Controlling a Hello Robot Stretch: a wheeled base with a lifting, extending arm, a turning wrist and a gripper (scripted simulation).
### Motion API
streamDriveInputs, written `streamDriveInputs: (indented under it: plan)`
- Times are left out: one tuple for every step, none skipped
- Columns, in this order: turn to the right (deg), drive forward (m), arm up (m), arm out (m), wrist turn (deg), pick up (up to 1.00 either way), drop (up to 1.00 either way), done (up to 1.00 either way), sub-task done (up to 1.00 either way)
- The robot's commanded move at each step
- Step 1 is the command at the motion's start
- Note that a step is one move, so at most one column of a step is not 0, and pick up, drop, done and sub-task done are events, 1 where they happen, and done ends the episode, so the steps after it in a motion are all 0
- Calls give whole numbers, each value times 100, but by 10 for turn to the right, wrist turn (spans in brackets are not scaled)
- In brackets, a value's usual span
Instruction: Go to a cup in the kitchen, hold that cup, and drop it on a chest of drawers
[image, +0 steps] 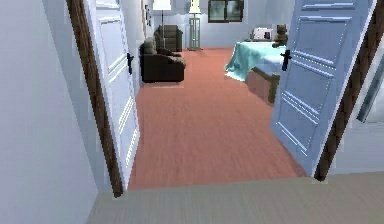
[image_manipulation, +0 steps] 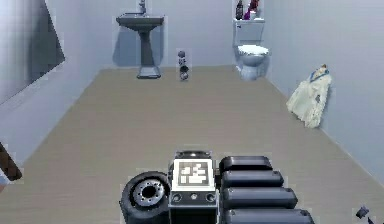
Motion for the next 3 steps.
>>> streamDriveInputs:
  plan:
    - [-30,0,0,0,0,0,0,0,0]
    - [0,20,0,0,0,0,0,0,0]
    - [90,0,0,0,0,0,0,0,0]
